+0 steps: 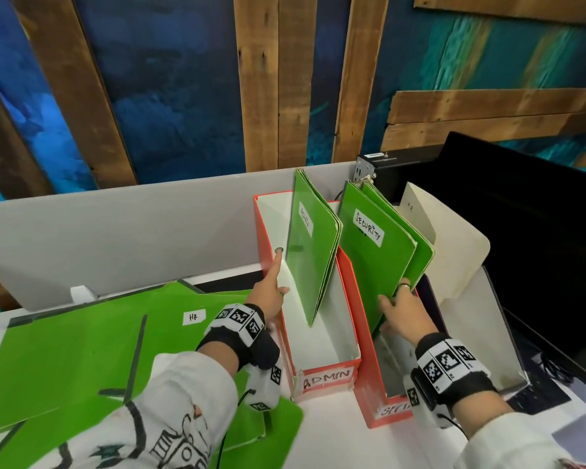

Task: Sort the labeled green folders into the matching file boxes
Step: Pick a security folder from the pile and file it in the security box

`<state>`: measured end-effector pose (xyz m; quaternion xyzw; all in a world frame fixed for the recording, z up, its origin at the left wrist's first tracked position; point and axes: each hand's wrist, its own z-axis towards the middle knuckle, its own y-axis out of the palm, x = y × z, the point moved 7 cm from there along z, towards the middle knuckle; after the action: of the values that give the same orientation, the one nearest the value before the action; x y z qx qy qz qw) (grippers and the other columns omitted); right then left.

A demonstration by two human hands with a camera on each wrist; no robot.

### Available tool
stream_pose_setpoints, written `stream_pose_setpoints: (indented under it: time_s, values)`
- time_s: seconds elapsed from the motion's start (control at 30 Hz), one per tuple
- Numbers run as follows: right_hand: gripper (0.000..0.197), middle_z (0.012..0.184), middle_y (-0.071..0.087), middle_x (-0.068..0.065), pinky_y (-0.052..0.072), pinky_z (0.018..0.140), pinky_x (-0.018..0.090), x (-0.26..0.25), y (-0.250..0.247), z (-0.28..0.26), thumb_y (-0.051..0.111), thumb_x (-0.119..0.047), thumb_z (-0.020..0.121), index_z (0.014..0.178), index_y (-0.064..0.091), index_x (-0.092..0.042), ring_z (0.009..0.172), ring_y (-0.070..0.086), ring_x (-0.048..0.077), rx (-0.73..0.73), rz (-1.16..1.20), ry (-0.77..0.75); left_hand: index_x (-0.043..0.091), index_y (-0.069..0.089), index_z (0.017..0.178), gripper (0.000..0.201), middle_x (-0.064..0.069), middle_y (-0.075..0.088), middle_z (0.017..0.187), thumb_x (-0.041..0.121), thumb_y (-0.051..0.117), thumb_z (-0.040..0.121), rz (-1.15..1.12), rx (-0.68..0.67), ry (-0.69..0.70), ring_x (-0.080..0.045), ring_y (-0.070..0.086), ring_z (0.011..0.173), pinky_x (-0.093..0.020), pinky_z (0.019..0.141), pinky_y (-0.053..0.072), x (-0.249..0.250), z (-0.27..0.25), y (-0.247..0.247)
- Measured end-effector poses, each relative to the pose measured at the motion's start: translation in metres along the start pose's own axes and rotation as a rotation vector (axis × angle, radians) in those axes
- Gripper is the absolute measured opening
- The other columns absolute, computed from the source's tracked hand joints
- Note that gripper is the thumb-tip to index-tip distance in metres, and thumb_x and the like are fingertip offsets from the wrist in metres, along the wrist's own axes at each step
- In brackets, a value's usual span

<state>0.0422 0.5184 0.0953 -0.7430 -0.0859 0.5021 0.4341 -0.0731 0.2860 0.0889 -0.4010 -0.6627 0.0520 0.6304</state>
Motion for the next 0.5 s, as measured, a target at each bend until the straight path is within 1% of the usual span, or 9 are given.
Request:
stream_pose_setpoints:
  time_s: [0.07,0.13,0.17,0.2,0.23,0.3,0.4,0.43,0.5]
  values:
    - [0.047,0.086,0.068,0.014,0.056,0.064,0.04,-0.008,-0.011,-0.006,0.046,-0.025,0.096,0.134,0.022,-0.013,0.063,0.065,0.029,0.117,0.097,-0.066,0.055,-0.002,0.141,0.078,-0.012,0.049,0.096,0.008,0.041,0.097,-0.012,-0.006,0.022,-0.037,0.063,0.088,-0.052,0.08,0.054,0.0,-0.001,0.0]
    - [0.061,0.075,0.069,0.008,0.057,0.064,0.041,-0.019,-0.025,-0.016,0.046,-0.026,0.096,0.144,0.008,-0.026,0.057,0.064,0.023,0.254,0.196,-0.134,0.061,-0.002,0.138,0.076,-0.011,0.048,0.096,0.012,0.041,0.097,-0.027,-0.001,0.053,-0.033,0.062,0.087,-0.053,0.078,0.054,0.0,-0.004,-0.001]
    - [0.064,0.07,0.068,0.004,0.056,0.063,0.042,-0.028,-0.032,-0.024,0.044,-0.028,0.096,0.145,0.004,-0.029,0.055,0.063,0.019,0.311,0.224,-0.18,0.063,-0.003,0.136,0.075,-0.014,0.052,0.104,0.015,0.041,0.098,-0.042,-0.005,0.059,-0.035,0.062,0.094,-0.052,0.078,0.055,0.0,-0.006,-0.003]
    - [0.063,0.067,0.066,0.002,0.055,0.063,0.043,-0.036,-0.037,-0.031,0.043,-0.029,0.097,0.145,0.002,-0.032,0.055,0.061,0.018,0.369,0.24,-0.229,0.064,-0.005,0.135,0.075,-0.014,0.053,0.122,0.017,0.04,0.098,-0.062,-0.014,0.063,-0.037,0.061,0.103,-0.049,0.077,0.056,-0.001,-0.009,-0.005]
    - [0.063,0.066,0.065,0.0,0.054,0.063,0.044,-0.047,-0.041,-0.04,0.042,-0.031,0.096,0.144,0.002,-0.034,0.055,0.06,0.017,0.421,0.253,-0.274,0.067,-0.008,0.132,0.076,-0.008,0.046,0.139,0.018,0.04,0.099,-0.088,-0.031,0.063,-0.037,0.058,0.11,-0.046,0.073,0.058,-0.002,-0.013,-0.006]
    - [0.061,0.068,0.062,-0.002,0.053,0.058,0.044,-0.066,-0.044,-0.054,0.041,-0.032,0.096,0.144,0.003,-0.036,0.051,0.056,0.019,0.499,0.273,-0.345,0.07,-0.013,0.128,0.081,0.001,0.032,0.151,0.02,0.043,0.098,-0.123,-0.067,0.076,-0.035,0.055,0.117,-0.04,0.066,0.058,-0.006,-0.021,-0.01]
    - [0.05,0.069,0.062,0.004,0.051,0.052,0.045,-0.098,-0.036,-0.074,0.04,-0.03,0.096,0.141,0.017,-0.031,0.047,0.054,0.023,0.496,0.34,-0.45,0.049,-0.013,0.142,0.081,-0.006,0.03,0.152,0.018,0.047,0.097,-0.137,-0.012,0.072,-0.027,0.046,0.131,-0.039,0.089,0.05,-0.025,-0.03,-0.027]
    - [0.046,0.068,0.062,0.005,0.05,0.051,0.041,-0.109,-0.031,-0.081,0.039,-0.029,0.097,0.139,0.021,-0.03,0.047,0.054,0.02,0.471,0.367,-0.482,0.043,-0.01,0.145,0.078,-0.009,0.032,0.151,0.018,0.047,0.097,-0.145,0.011,0.054,-0.026,0.043,0.133,-0.038,0.092,0.047,-0.037,-0.032,-0.034]
    - [0.036,0.066,0.062,0.004,0.046,0.05,0.031,-0.131,-0.014,-0.096,0.039,-0.025,0.098,0.133,0.03,-0.03,0.046,0.052,0.011,0.401,0.413,-0.55,0.037,-0.003,0.148,0.072,-0.013,0.035,0.149,0.02,0.046,0.097,-0.111,0.025,-0.011,-0.026,0.043,0.133,-0.034,0.09,0.045,-0.068,-0.037,-0.051]
